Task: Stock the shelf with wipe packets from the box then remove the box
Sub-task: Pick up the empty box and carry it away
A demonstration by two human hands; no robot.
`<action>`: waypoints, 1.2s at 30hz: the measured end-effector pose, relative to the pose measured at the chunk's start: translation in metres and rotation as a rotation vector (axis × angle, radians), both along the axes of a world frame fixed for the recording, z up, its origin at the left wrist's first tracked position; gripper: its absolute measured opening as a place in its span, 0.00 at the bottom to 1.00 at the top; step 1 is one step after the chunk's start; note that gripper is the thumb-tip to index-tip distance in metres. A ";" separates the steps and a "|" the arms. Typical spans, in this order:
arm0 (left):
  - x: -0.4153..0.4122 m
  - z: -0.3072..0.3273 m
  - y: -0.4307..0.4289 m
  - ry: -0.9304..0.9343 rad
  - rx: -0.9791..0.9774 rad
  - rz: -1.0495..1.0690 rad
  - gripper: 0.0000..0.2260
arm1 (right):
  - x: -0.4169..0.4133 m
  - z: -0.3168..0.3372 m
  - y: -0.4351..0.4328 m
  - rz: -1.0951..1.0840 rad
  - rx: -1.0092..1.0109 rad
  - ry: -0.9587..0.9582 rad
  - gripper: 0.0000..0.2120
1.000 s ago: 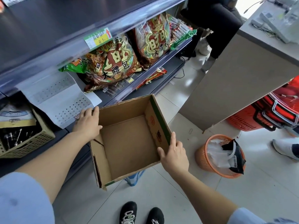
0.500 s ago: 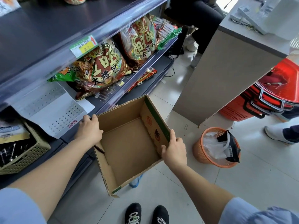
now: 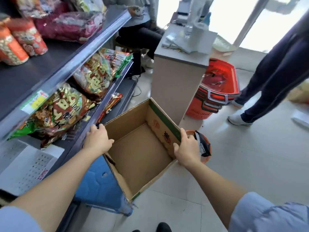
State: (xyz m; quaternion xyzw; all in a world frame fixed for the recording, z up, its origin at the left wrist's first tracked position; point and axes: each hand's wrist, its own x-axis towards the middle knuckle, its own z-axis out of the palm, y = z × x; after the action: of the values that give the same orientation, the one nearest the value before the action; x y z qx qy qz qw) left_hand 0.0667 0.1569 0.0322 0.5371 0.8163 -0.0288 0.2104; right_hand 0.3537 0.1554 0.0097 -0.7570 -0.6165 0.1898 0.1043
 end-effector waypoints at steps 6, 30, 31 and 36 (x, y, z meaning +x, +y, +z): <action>0.097 0.056 0.038 -0.004 0.044 -0.185 0.32 | 0.094 0.057 0.000 -0.170 0.026 -0.038 0.28; 0.573 0.170 0.107 -0.019 0.157 -0.805 0.29 | 0.517 0.189 -0.068 -0.683 0.076 -0.172 0.21; 0.588 0.173 0.111 -0.012 0.159 -0.829 0.29 | 0.530 0.189 -0.067 -0.701 0.071 -0.166 0.21; 0.660 0.181 0.144 0.001 0.171 -0.937 0.27 | 0.592 0.191 -0.049 -0.776 0.044 -0.175 0.20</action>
State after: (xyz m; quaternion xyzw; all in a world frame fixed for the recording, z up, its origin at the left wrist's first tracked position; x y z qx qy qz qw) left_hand 0.7269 0.3012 0.2129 0.8628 0.4858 -0.0535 0.1293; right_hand 0.9458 0.1061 0.2008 -0.9446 -0.2953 0.0578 0.1314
